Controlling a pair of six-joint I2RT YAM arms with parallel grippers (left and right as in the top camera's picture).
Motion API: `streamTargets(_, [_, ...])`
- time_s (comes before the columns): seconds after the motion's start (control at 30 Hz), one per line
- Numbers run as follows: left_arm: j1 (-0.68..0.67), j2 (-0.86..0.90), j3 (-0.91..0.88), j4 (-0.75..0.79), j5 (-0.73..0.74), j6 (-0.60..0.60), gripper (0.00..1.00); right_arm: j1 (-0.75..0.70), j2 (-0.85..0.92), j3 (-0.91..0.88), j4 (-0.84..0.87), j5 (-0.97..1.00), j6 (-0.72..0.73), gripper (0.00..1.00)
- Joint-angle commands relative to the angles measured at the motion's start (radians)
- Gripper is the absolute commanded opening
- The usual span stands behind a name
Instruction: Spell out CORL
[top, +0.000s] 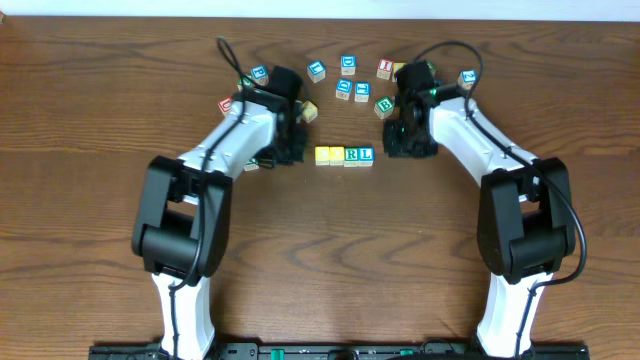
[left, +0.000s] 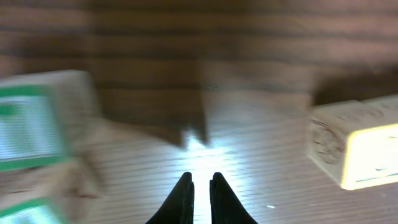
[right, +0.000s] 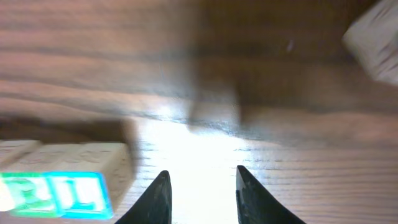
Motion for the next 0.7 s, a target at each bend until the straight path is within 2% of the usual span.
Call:
streamTargets(0.0, [0.051, -0.105, 0.042, -0.019, -0.023, 0.017, 0.11, 0.002, -0.019, 0.086, -0.026, 0.016, -0.054, 0.29])
streamTargets(0.3, [0.122, -0.275, 0.042, -0.053, -0.023, -0.001, 0.11, 0.087, -0.019, 0.121, -0.068, -0.060, -0.053, 0.28])
streamTargets(0.67, [0.216, -0.296, 0.042, -0.085, -0.025, -0.056, 0.11, 0.172, -0.019, 0.120, -0.155, -0.060, 0.006, 0.26])
